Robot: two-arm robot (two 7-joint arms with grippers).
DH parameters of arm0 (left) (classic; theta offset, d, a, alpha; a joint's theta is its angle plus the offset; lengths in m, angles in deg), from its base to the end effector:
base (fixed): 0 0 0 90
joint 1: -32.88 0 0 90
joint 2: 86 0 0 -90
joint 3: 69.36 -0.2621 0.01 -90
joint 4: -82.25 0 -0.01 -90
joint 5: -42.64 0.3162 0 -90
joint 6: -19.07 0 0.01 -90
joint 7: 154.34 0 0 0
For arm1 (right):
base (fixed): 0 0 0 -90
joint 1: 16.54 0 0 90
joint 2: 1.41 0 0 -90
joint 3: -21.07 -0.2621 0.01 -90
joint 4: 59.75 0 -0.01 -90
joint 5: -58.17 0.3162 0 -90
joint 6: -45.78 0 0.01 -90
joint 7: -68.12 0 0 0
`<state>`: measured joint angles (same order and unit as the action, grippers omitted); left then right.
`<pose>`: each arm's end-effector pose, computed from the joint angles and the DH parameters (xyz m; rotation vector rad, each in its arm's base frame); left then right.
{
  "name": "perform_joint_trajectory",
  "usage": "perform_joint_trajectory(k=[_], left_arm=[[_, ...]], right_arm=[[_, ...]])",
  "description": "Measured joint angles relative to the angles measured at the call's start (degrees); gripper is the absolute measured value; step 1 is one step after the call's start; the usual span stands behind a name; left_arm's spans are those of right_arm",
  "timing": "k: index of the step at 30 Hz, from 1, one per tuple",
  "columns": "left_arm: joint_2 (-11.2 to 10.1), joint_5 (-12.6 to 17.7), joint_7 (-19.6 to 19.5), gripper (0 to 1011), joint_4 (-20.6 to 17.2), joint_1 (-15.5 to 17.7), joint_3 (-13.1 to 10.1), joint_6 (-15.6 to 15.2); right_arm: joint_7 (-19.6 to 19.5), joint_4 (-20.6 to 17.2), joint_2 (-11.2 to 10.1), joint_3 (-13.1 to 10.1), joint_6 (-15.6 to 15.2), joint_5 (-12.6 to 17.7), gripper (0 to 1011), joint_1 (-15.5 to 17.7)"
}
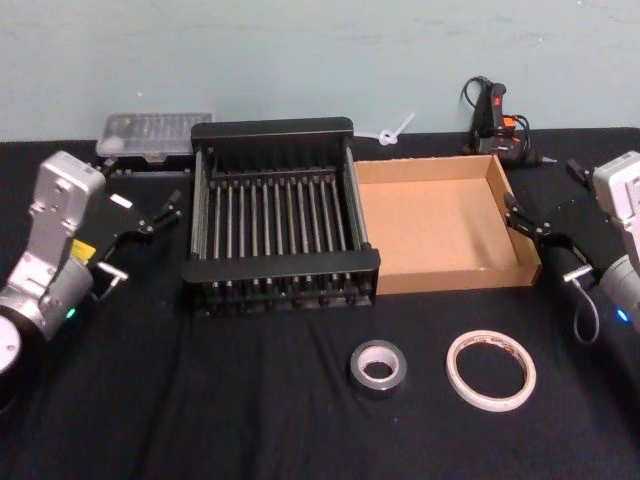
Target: Pick up the white tape and place it into the black box , Pick up the silver tape and place it into the brown box.
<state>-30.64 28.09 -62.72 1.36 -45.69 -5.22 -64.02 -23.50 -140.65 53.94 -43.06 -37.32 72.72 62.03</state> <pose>0.3605 0.0649 -0.2812 0.3044 -0.2849 1.2481 0.3605 -0.0649 -0.2812 -0.3047 -0.2849 -1.2479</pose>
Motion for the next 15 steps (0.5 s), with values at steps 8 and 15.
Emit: perform_joint_trajectory(k=[8, 15], left_arm=[[0.0, 0.0, 0.0, 1001, 0.0, 0.0, 0.0, 0.0], [0.0, 0.0, 0.0, 1001, 0.0, 0.0, 0.0, 0.0]], right_arm=[[0.0, 0.0, 0.0, 0.0, 0.0, 0.0, 1000, 0.0], [0.0, 0.0, 0.0, 0.0, 0.0, 0.0, 1000, 0.0]])
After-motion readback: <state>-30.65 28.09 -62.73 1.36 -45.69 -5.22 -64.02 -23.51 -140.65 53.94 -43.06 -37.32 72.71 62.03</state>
